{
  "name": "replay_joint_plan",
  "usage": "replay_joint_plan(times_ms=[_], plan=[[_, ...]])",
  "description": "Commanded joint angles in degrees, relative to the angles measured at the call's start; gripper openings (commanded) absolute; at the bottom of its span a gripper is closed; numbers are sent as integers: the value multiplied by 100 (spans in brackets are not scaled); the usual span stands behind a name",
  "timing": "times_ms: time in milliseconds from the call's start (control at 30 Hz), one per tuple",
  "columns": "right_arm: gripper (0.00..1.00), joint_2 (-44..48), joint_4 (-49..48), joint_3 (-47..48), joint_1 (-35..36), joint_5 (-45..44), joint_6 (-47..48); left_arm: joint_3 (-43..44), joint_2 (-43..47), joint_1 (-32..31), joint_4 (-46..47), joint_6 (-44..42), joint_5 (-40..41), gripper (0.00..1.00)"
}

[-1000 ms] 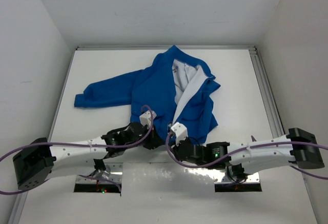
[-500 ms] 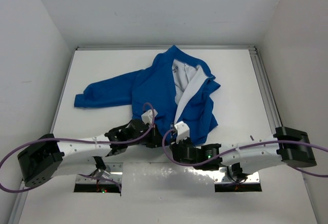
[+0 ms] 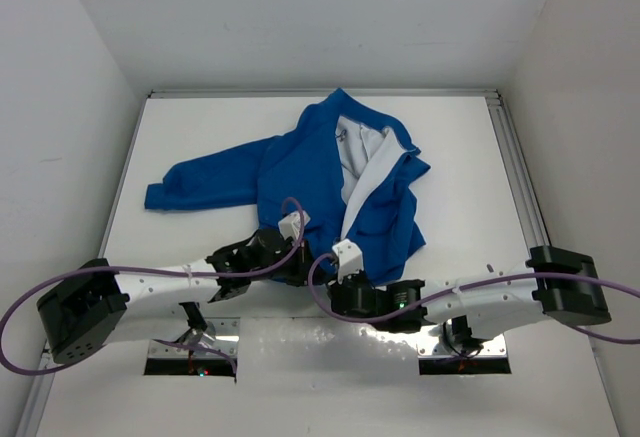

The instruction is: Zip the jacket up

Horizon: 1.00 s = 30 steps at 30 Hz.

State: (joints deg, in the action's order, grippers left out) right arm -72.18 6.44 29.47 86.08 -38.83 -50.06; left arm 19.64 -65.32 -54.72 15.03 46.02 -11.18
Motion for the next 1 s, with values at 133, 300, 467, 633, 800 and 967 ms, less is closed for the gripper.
replay_joint_plan(times_ms=[133, 300, 467, 633, 800, 967], plan=[[43, -243, 42, 480, 40, -204, -635, 154, 46, 31, 150, -304, -86, 0], [43, -261, 138, 559, 40, -336, -900, -12, 159, 31, 404, -532, -288, 0], [43, -252, 182, 594, 40, -345, -1259, -188, 344, 31, 624, -997, -472, 0], [43, -200, 165, 560, 40, -248, -1418, -320, 441, 31, 844, -1253, -719, 0], [43, -120, 111, 541, 31, -204, -1445, -268, 433, 31, 827, -1455, -1184, 0], [42, -121, 252, 595, 31, -186, -1594, -188, 406, 31, 712, -1491, -1457, 0]])
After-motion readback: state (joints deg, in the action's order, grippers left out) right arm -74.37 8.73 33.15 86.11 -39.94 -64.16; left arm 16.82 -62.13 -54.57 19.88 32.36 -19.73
